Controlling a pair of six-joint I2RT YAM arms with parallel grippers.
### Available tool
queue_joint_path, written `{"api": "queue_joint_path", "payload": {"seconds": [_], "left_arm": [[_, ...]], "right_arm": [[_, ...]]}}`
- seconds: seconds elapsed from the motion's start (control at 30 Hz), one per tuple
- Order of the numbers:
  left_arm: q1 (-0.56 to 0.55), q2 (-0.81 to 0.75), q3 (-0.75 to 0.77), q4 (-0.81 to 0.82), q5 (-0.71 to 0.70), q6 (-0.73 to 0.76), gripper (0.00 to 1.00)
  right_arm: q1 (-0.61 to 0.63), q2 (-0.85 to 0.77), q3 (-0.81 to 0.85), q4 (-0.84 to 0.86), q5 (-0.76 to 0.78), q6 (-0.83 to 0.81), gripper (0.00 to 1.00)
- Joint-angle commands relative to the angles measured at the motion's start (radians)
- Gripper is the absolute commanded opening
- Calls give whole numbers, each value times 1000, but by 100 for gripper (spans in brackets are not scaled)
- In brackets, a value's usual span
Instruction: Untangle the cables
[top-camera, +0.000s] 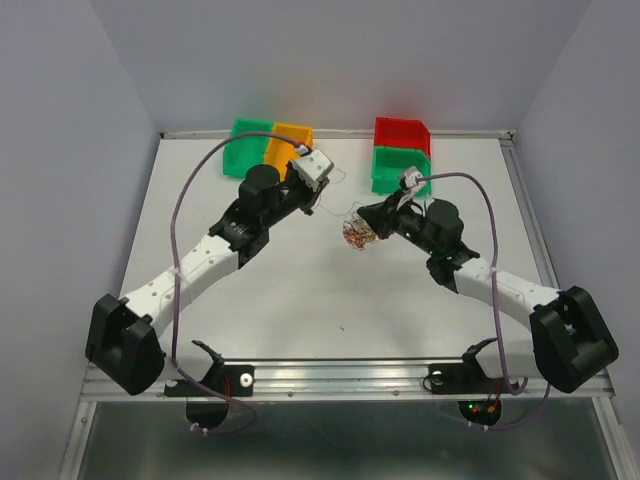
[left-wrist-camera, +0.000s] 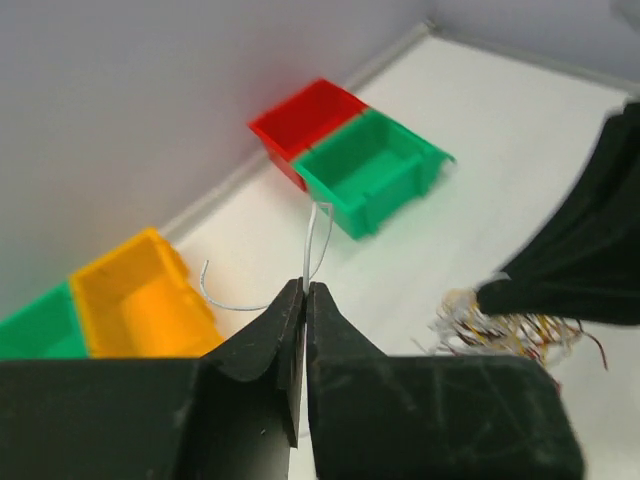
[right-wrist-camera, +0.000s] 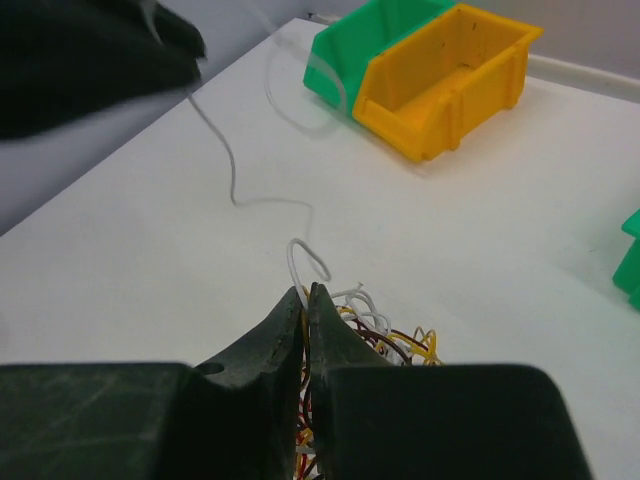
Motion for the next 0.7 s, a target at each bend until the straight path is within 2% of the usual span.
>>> {"api": "queue_joint_path", "payload": {"seconds": [0.0,0.03,0.1,0.2,0.37,0.67], "left_arm": [[12,40,-11,46,273,-13,39],[12,75,-8,37,311,9,53],[13,111,1,6,383,20,72],[20,163,3,-15,483,52,81],[23,200,-6,-22,540,76,88],[26,327,35,-29,515,98,84]], "right_arm": [[-4,11,130,-102,-38,-48,12],[-4,20,139,-114,-30,-49,13],[-6,63,156,-122,-26,-43,13],[-4,100,176,-116,-44,-19,12],[-4,103,67,33,-49,18,11],[-4,74,9,87,-98,78,13]]}}
